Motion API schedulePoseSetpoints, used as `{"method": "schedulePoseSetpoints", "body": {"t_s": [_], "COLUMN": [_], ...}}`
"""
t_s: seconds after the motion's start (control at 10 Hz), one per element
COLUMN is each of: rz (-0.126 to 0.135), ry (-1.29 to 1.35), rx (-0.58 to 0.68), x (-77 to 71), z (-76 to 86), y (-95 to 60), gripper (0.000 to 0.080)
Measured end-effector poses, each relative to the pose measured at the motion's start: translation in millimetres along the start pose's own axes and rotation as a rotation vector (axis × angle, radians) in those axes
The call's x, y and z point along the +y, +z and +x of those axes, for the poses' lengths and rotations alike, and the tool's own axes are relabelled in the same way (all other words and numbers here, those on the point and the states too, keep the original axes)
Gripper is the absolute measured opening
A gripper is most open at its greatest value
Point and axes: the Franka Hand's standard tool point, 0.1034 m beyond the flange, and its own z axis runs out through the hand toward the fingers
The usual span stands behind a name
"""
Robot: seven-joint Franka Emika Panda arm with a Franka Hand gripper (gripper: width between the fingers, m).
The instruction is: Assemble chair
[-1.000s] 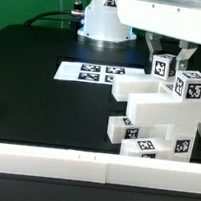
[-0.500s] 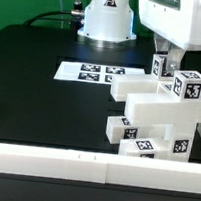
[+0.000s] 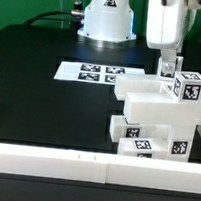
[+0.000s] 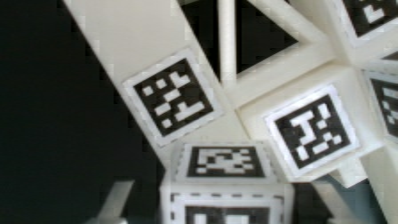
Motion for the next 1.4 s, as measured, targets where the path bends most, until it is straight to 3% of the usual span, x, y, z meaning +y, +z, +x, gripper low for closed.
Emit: {"method": "schedulePoseSetpoints", "body": {"t_s": [0.1,0.3,0.4,0.8,1.0,1.3,1.4], "rz": [-0.001,-0.028,-0.033,-0.032,-0.068,-0.098,-0.096], "ry": [-0.021,-0.121,-0.146,-0.466,-0.703,-1.022,-1.077], "rx": [0.001,-0.002,-0.004,-0.008,0.003,0.033,0.033], "x": [0.2,1.7,1.6,1.3,2.0,0.7,0.3], "z": [0.2,-0.1,-1.9,-1.1,0.9,1.4,0.8], "y": [0.5,-0.9,-1.7,-1.6,-2.7,-1.1,-0.9], "gripper": [0.0288,0.0608,0.0638,0.0649,0.0649,0.0649,0.0649]}}
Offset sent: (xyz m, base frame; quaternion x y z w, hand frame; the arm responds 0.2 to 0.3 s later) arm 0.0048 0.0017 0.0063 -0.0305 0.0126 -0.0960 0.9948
